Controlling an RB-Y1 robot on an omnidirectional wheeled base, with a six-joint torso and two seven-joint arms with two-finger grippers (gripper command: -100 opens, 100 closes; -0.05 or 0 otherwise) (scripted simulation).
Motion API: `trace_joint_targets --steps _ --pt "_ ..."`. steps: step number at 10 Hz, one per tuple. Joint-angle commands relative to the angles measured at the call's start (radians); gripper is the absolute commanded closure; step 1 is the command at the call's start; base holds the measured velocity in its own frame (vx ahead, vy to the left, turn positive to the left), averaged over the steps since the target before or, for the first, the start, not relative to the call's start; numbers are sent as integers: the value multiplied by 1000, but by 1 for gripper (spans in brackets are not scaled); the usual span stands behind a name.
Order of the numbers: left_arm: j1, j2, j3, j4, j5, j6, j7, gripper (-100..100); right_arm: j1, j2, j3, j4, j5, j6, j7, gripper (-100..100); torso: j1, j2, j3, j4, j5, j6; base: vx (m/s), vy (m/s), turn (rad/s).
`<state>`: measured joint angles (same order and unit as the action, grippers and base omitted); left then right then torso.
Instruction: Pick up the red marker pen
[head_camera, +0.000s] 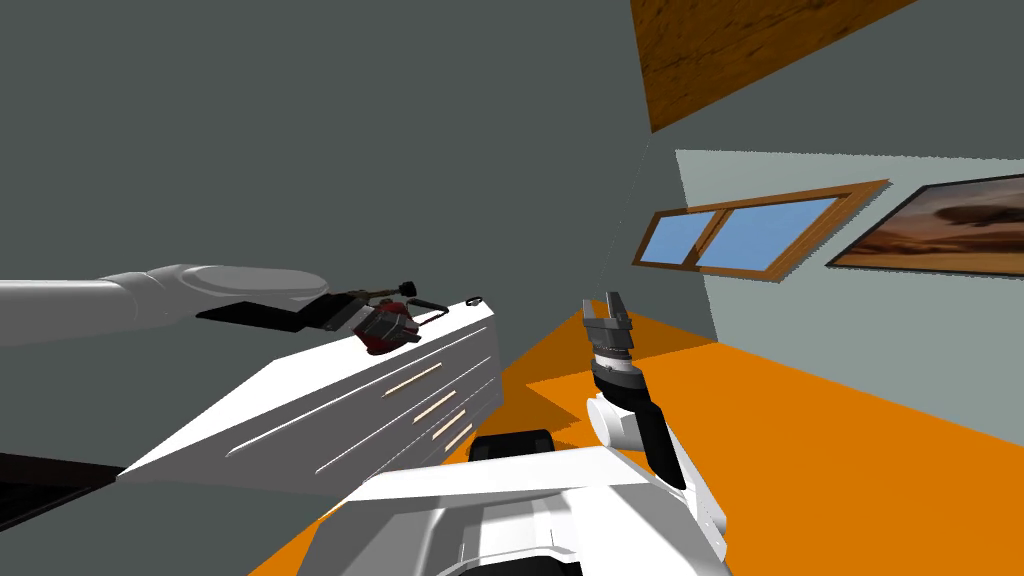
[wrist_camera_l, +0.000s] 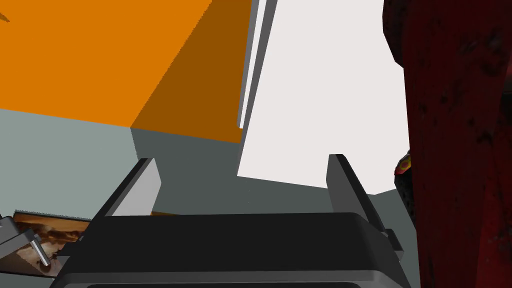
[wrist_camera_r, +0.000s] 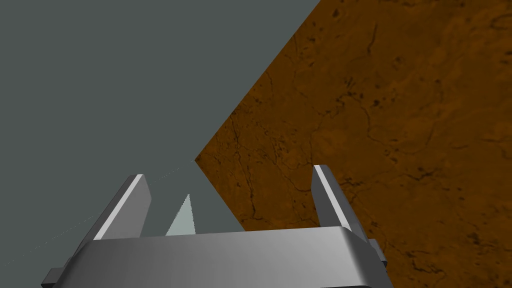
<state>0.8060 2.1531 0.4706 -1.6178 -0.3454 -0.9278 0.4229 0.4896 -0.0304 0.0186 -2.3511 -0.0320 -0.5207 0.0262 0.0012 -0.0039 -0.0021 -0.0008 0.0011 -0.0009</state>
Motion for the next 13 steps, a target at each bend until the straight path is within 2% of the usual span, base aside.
trace_joint_targets --steps 1,2,3,4,5,6,7,9,10,13 --pt "10 31 2 10 6 1 -4 -100 0 0 0 0 0 0 0 0 0 0 0 0 0 0 11 11 0" --pt "32 70 -1 47 1 -1 5 -100 0 0 0 0 0 0 0 0 0 0 0 0 0 0 17 12 -52" --pt "32 84 -1 47 1 -1 5 -100 0 0 0 0 0 0 0 0 1 -2 -1 -1 0 1 16 16 -34" --pt "52 122 -4 83 -5 -3 13 -100 0 0 0 0 0 0 0 0 1 -3 -2 -1 1 1 25 22 -48" --pt "52 135 -4 83 -5 -3 13 -100 0 0 0 0 0 0 0 0 3 -5 -3 -1 1 1 24 25 -25" --pt "72 173 -8 116 -10 -4 21 -100 0 0 0 0 0 0 0 0 4 -6 -4 -2 1 1 24 24 -45" --pt "72 181 -8 116 -10 -4 21 -100 0 0 0 0 0 0 0 0 6 -8 -5 -2 2 1 24 17 -25" --pt "107 247 -15 176 -19 -5 34 -100 0 0 0 0 0 0 0 0 8 -11 -7 -3 3 1 38 25 -44" --pt "107 264 -15 176 -19 -5 34 -100 0 0 0 0 0 0 0 0 10 -14 -9 -4 3 2 30 27 -26" --pt "149 358 -24 244 -28 -6 50 -100 0 0 0 0 0 0 0 0 13 -18 -12 -6 5 2 30 23 -41"
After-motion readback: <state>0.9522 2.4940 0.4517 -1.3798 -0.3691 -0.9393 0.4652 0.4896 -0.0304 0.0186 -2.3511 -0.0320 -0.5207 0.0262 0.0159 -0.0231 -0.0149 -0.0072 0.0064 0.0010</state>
